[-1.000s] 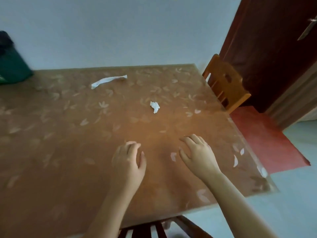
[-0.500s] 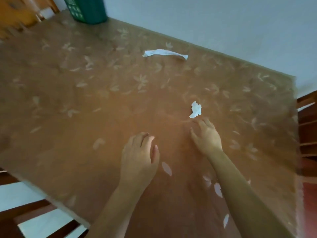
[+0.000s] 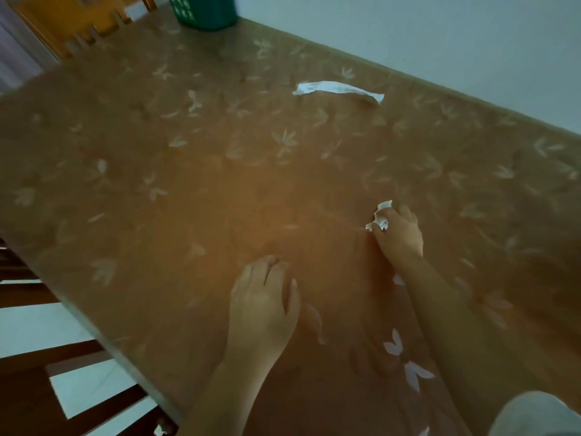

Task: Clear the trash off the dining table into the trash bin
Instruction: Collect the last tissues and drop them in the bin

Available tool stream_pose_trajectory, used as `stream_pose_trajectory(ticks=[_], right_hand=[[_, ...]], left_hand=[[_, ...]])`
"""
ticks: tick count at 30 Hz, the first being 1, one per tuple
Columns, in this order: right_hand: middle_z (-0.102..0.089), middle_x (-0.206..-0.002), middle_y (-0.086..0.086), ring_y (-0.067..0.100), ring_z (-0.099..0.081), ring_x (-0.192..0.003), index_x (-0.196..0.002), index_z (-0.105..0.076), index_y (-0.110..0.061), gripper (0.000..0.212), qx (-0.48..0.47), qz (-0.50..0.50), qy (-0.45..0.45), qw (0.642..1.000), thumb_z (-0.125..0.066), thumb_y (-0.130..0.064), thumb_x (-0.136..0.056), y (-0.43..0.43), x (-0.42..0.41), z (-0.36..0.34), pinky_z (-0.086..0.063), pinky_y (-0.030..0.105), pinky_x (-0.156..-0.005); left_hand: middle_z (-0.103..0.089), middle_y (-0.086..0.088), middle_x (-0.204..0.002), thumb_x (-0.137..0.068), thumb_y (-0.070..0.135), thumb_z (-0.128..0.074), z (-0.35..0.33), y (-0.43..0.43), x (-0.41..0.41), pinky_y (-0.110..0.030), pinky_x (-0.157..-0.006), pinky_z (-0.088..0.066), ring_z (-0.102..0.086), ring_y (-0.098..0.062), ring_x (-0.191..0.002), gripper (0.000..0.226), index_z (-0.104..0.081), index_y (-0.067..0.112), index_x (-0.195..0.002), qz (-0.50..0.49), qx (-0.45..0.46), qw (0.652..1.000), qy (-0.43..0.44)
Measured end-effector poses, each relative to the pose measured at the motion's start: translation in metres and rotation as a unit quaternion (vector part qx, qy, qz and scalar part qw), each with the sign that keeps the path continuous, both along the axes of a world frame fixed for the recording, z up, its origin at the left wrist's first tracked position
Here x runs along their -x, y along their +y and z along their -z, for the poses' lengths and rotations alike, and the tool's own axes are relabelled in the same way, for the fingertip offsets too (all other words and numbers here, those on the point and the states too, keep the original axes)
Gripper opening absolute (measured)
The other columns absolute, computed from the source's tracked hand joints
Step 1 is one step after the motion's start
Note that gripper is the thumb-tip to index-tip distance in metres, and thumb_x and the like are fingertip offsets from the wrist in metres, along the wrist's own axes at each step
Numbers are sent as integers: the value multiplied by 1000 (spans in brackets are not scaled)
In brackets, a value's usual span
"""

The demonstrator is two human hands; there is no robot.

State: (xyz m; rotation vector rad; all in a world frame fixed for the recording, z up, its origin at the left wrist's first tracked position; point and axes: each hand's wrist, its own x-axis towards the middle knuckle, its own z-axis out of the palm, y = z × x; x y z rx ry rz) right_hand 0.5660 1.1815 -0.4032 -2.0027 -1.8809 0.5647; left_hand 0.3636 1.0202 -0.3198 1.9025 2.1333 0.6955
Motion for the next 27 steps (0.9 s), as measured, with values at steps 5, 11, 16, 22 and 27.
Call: stream_pose_trajectory(ticks=[5,11,16,22,27], right_hand=[[-52,-112,14,33,-49,-102,-97,-60,-4,17,15,-4,59,998,-58,-14,-85,-39,-2,-1,-44,36,-78],[-50,-93,7,28,-53,-85,-85,-58,-1,13,30,16,89,995,-59,-14,-82,-111,-6,-28,-50,42,-66],[-48,-83,-3,15,-49,-71,-81,-61,-8,5,-47,45,104,992,-62,-13,-80,-182,-12,-69,-34,12,-55],[-45,-75,-20,-6,-48,-68,-79,-64,-12,4,-123,87,134,979,-62,-8,-78,-259,-25,-118,-37,1,-59],[-45,-75,-19,-5,-47,-68,-82,-65,-10,5,-147,76,133,977,-64,-6,-78,-281,-54,-141,-37,6,-59]], left_hand=[[-66,-12,-102,-80,27,-41,-3,-11,-1,-35,-86,-45,-57,-31,-101,38,-65,4,-98,22,-1,1000,5],[-66,-13,-99,-79,25,-45,-16,-34,-2,-37,-84,-46,-59,-30,-96,33,-65,4,-96,64,-18,998,-5],[-66,-14,-96,-79,12,-57,-26,-63,-14,-42,-78,-51,-61,-32,-90,19,-65,2,-93,125,-48,991,-28],[-66,-13,-91,-72,4,-68,-43,-99,-38,-37,-75,-49,-61,-30,-86,20,-65,2,-91,179,-78,981,-21],[-68,-8,-87,-66,7,-73,-59,-119,-64,-30,-70,-44,-63,-26,-81,22,-67,7,-88,168,-113,979,14]])
